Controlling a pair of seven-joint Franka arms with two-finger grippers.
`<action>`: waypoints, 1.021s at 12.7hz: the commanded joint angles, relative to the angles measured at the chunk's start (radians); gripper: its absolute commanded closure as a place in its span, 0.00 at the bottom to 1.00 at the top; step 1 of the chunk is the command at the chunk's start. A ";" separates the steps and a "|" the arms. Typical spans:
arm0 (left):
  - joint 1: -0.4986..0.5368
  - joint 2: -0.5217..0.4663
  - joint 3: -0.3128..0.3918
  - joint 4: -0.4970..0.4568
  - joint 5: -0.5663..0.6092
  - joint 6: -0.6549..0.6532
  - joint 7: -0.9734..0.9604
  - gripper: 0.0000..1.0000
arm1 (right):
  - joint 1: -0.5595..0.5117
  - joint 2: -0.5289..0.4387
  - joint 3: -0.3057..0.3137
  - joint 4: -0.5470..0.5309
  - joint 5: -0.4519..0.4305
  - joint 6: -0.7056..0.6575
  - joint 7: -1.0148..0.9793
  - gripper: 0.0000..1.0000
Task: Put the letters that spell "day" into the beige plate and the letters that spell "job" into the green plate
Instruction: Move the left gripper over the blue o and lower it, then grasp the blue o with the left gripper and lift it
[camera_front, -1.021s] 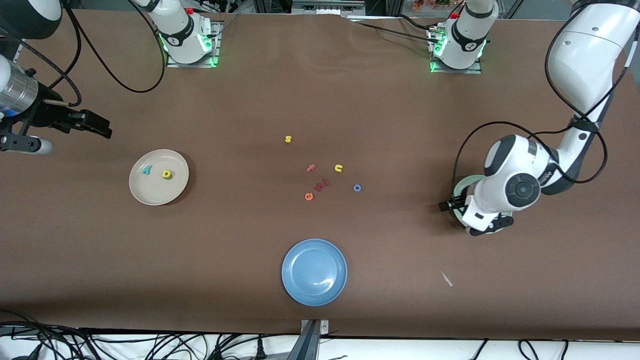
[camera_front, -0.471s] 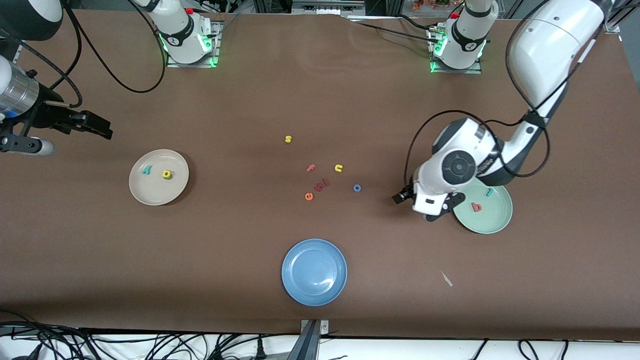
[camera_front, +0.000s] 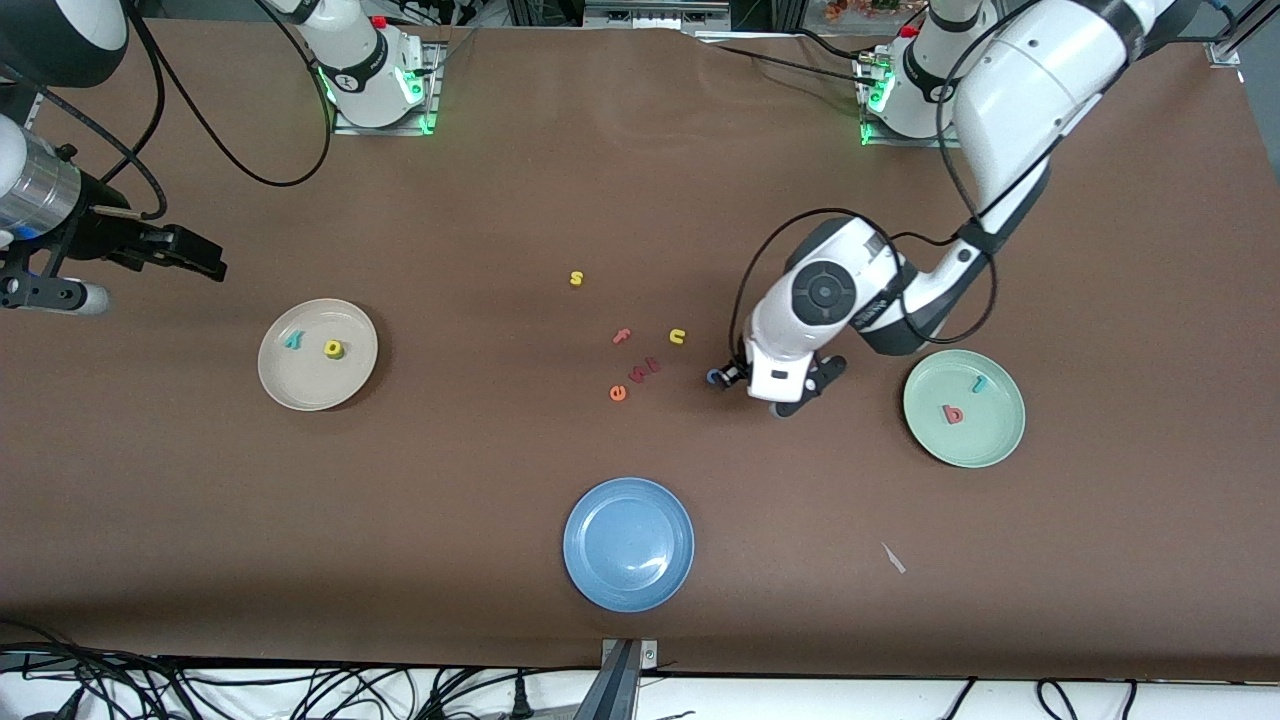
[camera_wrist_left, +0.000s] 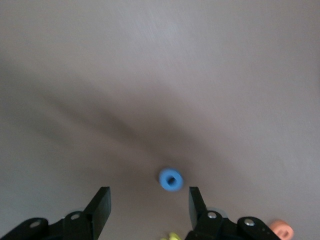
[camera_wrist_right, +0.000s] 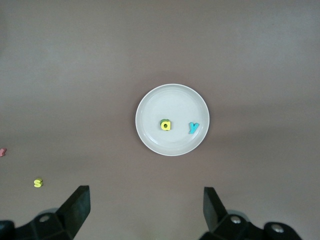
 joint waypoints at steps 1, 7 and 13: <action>-0.097 0.037 0.066 0.005 -0.001 0.084 -0.047 0.30 | 0.009 0.008 -0.007 0.015 0.005 0.000 0.009 0.00; -0.192 0.031 0.174 0.005 0.002 0.084 -0.050 0.41 | 0.010 0.005 -0.004 0.018 0.003 -0.005 0.015 0.00; -0.194 0.034 0.181 0.007 0.004 0.087 -0.049 0.47 | 0.027 0.005 -0.004 0.018 -0.012 0.001 0.015 0.00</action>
